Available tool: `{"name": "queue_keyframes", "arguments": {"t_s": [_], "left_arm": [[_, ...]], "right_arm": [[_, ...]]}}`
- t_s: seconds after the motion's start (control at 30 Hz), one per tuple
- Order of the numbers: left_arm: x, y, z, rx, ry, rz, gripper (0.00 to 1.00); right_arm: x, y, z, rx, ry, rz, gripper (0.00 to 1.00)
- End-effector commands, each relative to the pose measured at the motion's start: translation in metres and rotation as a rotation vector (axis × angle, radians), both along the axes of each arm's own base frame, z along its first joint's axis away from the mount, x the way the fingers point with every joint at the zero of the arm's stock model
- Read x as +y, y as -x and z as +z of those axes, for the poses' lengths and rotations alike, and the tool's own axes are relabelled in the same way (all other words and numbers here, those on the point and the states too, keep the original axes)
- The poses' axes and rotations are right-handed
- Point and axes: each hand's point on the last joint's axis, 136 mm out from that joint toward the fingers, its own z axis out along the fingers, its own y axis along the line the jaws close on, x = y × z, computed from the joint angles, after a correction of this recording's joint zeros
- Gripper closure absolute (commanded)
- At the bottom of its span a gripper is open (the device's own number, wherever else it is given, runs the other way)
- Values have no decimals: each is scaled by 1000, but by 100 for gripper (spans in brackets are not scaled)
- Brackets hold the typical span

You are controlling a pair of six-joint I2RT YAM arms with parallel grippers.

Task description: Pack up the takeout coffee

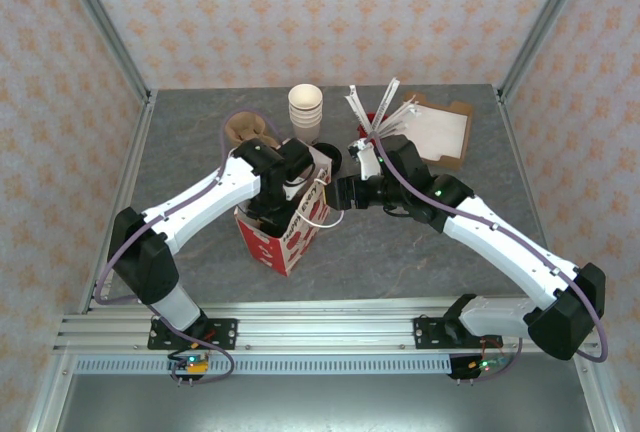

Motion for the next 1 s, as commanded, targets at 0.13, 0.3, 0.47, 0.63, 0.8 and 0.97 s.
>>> {"name": "queue_keyframes", "arguments": {"t_s": [0.13,0.3,0.47,0.63,0.8,0.97], "left_arm": [[4,0,-22,39,-44,-15,57],[4,0,-25,47,-48,-13,57],[4,0,-28,51,-52,-12,57],[4,0,-31,56,-54,-14,57],[4,0,-34,59,-58,-15,57],[3,-1,-36,65,-60,-17,57]], "right_arm": [[2,-4,10,-28,-1,-11,33],[2,-4,10,-28,0,-9,33],[2,-4,10,-27,-1,-9,33],[2,-4,10,-28,1,-7,33],[2,-4,9,-26,3,-7,33],[2,-4,7,-23,5,-9,33]]}}
